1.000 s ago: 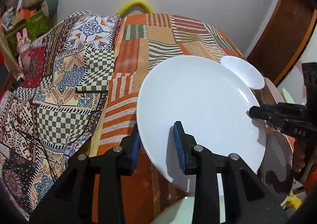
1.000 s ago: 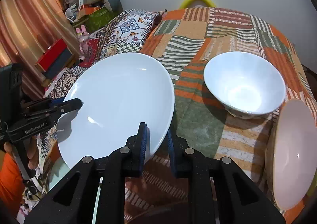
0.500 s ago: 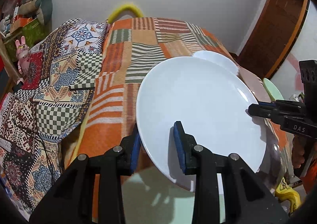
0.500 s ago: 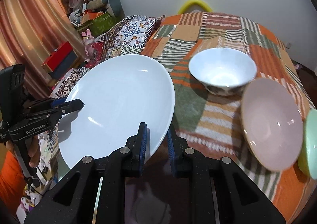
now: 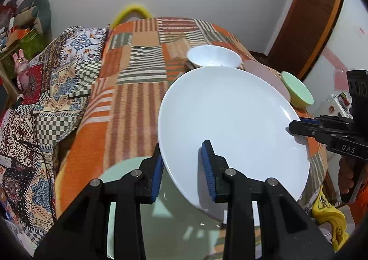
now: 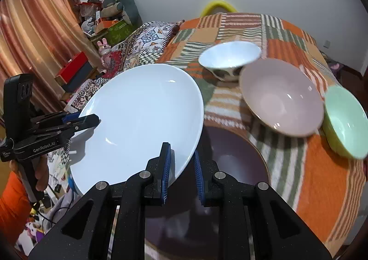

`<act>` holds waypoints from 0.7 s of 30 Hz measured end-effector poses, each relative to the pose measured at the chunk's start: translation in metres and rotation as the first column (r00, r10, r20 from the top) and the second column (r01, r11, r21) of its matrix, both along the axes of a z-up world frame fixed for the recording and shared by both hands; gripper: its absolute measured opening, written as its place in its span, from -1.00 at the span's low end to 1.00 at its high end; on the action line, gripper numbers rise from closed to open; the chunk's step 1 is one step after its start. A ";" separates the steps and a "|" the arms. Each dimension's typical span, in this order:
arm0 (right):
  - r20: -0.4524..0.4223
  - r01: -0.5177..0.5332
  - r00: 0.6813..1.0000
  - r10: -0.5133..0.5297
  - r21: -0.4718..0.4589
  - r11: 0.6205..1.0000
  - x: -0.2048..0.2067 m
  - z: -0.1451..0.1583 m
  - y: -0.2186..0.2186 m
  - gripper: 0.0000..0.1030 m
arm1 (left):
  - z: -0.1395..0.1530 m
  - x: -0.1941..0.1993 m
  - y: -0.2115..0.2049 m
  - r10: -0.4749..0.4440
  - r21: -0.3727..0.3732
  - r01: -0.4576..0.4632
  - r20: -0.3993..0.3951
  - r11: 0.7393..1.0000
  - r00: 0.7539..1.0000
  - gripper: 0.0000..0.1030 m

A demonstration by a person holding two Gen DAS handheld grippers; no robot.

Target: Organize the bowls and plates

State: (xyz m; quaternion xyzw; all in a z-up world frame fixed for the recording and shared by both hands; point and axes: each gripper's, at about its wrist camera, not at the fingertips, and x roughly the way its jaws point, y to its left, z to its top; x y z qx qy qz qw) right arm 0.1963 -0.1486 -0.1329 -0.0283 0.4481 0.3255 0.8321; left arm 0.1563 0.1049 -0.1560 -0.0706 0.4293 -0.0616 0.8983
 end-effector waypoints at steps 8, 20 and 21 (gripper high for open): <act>-0.008 0.047 0.999 -0.047 -0.002 0.999 -0.017 -0.005 -0.041 -0.65 | -0.009 -0.005 -0.040 -0.044 -0.018 0.044 -0.018 0.999 0.999 -0.36; -0.039 0.101 0.994 -0.101 -0.009 0.995 -0.026 -0.025 -0.075 -0.65 | -0.029 -0.001 -0.076 -0.074 -0.017 0.073 -0.061 0.997 0.995 -0.36; -0.043 0.106 0.993 -0.106 -0.007 0.994 -0.026 -0.027 -0.077 -0.65 | -0.031 0.000 -0.079 -0.077 -0.013 0.076 -0.064 0.997 0.995 -0.36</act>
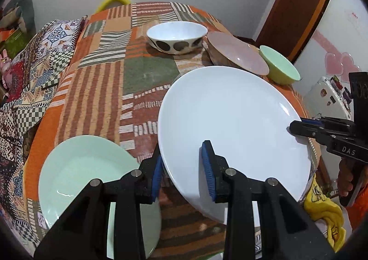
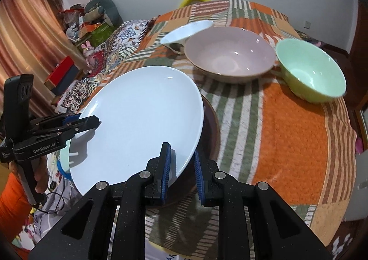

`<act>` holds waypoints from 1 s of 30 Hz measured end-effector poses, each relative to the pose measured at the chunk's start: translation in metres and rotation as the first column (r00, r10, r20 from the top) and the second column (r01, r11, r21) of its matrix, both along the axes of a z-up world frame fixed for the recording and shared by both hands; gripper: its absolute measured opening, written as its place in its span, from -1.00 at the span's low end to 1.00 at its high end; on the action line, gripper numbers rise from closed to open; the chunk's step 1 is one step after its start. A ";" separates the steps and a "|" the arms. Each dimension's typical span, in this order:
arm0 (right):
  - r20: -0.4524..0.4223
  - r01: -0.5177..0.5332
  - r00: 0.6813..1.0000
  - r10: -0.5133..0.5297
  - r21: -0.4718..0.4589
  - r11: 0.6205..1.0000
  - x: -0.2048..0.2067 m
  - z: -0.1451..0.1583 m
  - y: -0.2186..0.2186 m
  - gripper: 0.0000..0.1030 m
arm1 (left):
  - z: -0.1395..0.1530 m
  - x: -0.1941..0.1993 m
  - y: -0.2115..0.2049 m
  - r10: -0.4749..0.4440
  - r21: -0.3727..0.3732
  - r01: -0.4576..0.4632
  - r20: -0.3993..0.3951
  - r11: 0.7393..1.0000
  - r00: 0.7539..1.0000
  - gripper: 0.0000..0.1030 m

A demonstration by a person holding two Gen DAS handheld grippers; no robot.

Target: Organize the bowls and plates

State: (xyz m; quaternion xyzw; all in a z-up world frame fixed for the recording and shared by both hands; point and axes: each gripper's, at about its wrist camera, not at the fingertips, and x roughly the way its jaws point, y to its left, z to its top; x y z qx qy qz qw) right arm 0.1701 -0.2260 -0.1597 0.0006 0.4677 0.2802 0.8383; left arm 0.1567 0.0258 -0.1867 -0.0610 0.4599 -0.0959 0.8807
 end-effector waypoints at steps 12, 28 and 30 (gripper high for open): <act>-0.005 0.034 0.999 -0.034 -0.036 0.999 0.000 -0.012 -0.009 -0.65 | -0.020 0.012 -0.012 -0.012 -0.005 0.012 -0.050 1.000 0.999 -0.35; -0.007 0.040 0.999 -0.040 -0.059 0.997 0.002 -0.018 -0.006 -0.63 | -0.023 0.017 -0.017 -0.002 0.034 0.004 -0.047 0.999 0.999 -0.33; -0.013 0.037 0.999 -0.038 -0.052 0.998 0.001 -0.020 -0.005 -0.62 | -0.023 0.017 -0.016 0.004 0.038 -0.003 -0.049 0.999 0.999 -0.33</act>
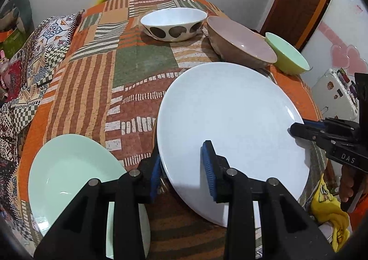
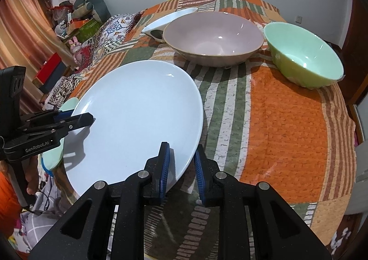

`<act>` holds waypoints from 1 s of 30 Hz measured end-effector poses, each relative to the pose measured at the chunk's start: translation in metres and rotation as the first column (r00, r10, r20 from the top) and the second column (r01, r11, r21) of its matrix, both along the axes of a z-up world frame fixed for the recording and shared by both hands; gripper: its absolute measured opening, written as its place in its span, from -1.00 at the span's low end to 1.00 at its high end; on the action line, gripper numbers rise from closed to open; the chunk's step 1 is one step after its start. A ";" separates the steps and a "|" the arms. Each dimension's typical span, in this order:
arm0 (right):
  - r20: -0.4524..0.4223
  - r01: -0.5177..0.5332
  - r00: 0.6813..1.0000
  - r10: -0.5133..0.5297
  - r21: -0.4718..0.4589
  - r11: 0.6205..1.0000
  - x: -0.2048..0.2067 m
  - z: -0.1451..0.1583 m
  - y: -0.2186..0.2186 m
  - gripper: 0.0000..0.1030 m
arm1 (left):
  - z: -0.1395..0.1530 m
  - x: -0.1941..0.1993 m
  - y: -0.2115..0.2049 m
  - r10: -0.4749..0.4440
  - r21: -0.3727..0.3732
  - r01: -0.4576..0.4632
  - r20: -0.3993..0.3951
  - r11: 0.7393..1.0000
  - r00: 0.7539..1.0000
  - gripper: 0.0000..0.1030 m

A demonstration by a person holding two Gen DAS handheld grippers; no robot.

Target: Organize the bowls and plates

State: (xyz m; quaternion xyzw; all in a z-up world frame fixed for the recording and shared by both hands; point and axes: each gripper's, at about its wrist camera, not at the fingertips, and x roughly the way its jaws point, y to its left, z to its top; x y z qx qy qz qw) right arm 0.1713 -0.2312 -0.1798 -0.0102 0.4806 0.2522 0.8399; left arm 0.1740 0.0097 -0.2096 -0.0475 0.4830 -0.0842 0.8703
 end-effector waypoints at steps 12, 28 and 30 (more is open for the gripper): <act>0.047 -0.015 0.999 0.017 -0.054 0.998 -0.005 0.003 0.010 -0.52 | -0.002 -0.001 -0.017 -0.014 0.174 0.011 0.012 0.985 1.000 -0.29; 0.114 0.026 0.993 -0.023 -0.029 0.999 -0.008 0.029 -0.002 -0.52 | 0.026 -0.014 0.003 -0.002 0.071 -0.005 0.098 0.997 0.995 -0.29; 0.131 0.021 0.991 -0.017 -0.032 0.999 -0.010 0.036 0.002 -0.45 | 0.034 -0.018 0.008 0.007 0.058 -0.013 0.114 0.998 0.994 -0.25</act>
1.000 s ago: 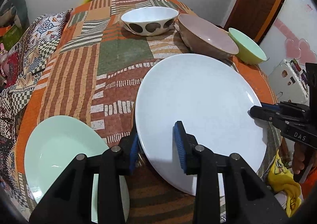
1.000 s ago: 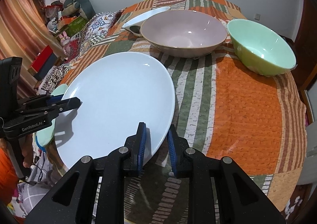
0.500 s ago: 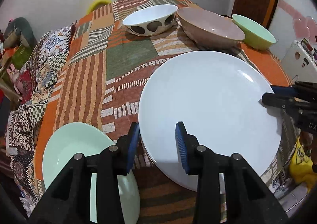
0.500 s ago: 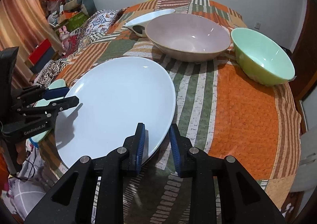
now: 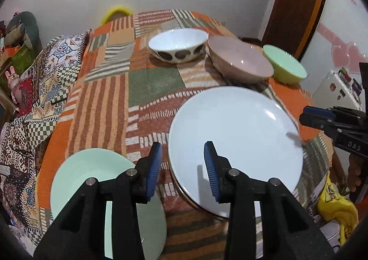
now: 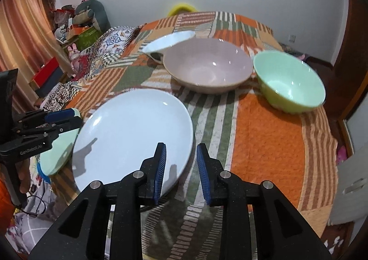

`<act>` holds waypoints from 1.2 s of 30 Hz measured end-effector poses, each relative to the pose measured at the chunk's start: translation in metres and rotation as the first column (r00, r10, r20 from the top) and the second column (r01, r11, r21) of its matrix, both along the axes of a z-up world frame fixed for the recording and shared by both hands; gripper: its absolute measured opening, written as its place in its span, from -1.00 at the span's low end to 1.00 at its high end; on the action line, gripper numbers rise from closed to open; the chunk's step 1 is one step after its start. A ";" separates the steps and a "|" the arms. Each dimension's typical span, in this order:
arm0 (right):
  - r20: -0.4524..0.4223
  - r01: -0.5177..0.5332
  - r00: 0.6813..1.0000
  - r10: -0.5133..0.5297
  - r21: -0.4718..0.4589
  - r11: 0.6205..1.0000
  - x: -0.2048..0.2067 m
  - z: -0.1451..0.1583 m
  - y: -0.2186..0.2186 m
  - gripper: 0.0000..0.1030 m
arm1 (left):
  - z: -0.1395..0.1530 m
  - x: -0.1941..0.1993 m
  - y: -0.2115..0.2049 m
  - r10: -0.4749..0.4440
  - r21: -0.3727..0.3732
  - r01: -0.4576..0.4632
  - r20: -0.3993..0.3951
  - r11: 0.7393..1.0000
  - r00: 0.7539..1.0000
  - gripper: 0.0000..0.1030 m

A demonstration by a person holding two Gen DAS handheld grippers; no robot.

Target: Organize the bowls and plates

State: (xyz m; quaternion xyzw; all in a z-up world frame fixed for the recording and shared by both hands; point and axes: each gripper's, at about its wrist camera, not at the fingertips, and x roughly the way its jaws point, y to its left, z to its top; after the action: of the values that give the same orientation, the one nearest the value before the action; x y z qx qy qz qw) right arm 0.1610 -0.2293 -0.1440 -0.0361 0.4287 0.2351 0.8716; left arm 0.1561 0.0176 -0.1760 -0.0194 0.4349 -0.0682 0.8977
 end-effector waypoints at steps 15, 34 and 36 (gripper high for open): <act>0.105 -0.153 0.984 0.146 0.064 0.986 -0.021 0.040 0.077 -0.13 | 0.040 -0.048 0.097 0.164 -0.043 -0.161 0.085 0.986 0.983 0.20; -0.009 -0.331 0.943 0.331 0.033 0.943 -0.036 -0.010 0.200 0.00 | -0.035 -0.090 0.191 0.294 -0.082 -0.301 -0.090 0.950 0.951 0.20; -0.032 -0.337 0.941 0.338 0.021 0.941 -0.037 -0.018 0.209 0.00 | -0.044 -0.090 0.197 0.292 -0.102 -0.304 -0.112 0.947 0.950 0.20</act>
State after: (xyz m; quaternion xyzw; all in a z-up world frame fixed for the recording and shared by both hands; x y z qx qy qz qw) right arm 0.1241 -0.0206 -0.1625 -0.0982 0.4296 0.3848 0.8110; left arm 0.0661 0.2142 -0.2202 -0.1410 0.4647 0.0438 0.8730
